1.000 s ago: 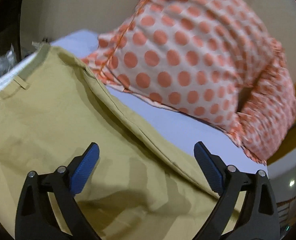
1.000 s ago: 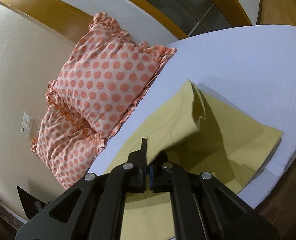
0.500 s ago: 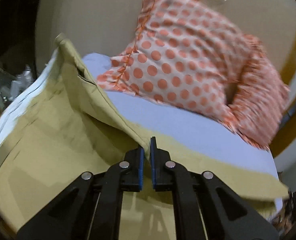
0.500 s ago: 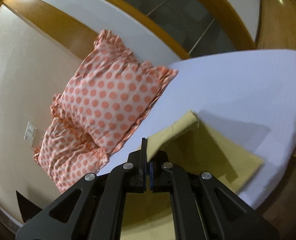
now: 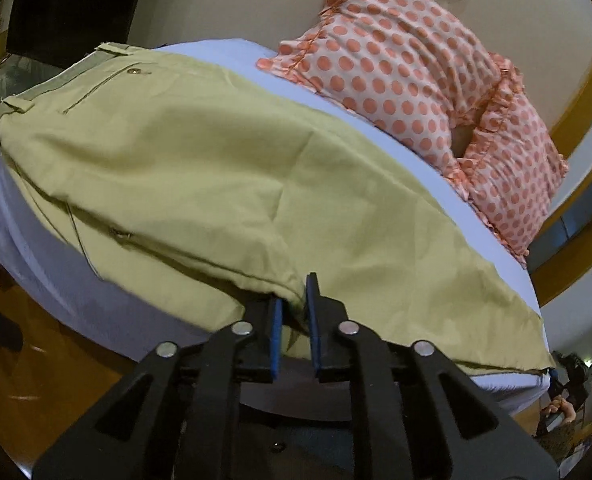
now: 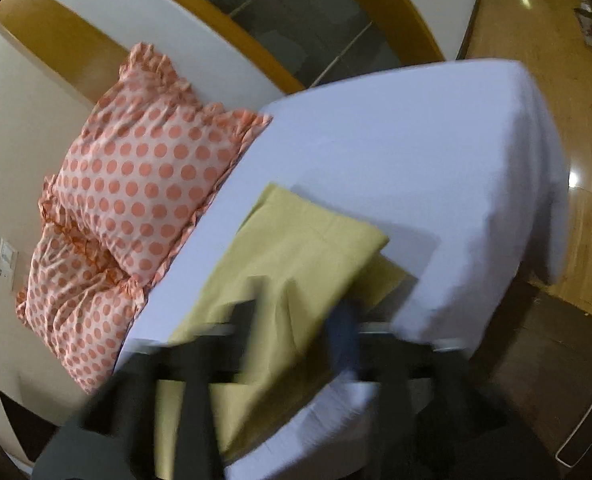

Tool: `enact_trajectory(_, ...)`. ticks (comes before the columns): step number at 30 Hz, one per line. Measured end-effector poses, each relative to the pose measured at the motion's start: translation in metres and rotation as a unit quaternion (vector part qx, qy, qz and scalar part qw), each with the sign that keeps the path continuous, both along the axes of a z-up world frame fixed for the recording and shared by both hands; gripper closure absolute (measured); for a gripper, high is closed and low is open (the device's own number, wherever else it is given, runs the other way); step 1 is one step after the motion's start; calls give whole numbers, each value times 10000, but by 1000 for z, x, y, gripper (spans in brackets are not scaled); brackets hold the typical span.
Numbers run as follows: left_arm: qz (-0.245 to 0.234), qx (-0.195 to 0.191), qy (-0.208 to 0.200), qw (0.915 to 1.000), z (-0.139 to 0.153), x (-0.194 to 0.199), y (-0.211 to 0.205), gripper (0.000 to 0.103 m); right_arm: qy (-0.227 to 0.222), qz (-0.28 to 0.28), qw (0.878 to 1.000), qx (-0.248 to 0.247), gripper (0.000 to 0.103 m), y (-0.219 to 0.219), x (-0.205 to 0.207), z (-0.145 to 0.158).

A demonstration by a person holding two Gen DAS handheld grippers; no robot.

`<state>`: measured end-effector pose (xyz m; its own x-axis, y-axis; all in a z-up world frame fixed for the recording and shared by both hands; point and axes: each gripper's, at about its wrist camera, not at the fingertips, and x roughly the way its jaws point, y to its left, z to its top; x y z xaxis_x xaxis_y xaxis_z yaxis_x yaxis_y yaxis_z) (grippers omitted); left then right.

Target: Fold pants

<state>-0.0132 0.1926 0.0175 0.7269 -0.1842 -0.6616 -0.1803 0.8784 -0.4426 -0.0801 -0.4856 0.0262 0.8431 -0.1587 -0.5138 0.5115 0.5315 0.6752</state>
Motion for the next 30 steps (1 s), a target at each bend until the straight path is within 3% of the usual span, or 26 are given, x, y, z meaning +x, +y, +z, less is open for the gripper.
enact_trajectory(3,-166,-29,-330,9993,2,-12,-3,62,37,-339,9989,-313,36,1,-18,3)
enact_trajectory(7,-302,-66,-585,9978,1,-27,-5,55,63,-293,9995,-138,38,1,-18,-13)
enact_trajectory(10,-348,-276,-714,9965,-1,-36,-1,53,30,-183,9994,-279,43,7,-13,-13)
enact_trajectory(13,-332,-405,-788,9955,-4,-43,6,51,-88,161,9995,-260,65,15,-1,-19)
enact_trajectory(15,-311,-482,-822,9950,-6,-46,10,49,-102,292,9992,-261,97,17,9,-26)
enact_trajectory(19,-162,-508,-903,9945,-6,-53,20,41,-487,380,9966,-538,100,25,20,-10)
enact_trajectory(22,-122,-425,-1015,9938,-4,-59,24,31,-1029,1022,9854,-893,100,62,42,31)
enact_trajectory(25,-123,-174,-1167,9929,1,-65,20,17,-1499,2092,9602,-1088,100,129,75,66)
enact_trajectory(28,-246,183,-1281,9913,4,-70,7,10,-1706,3384,9182,-1156,100,217,109,79)
enact_trajectory(30,-333,418,-1328,9897,6,-72,-2,8,-1524,4399,8767,-1213,100,291,129,72)
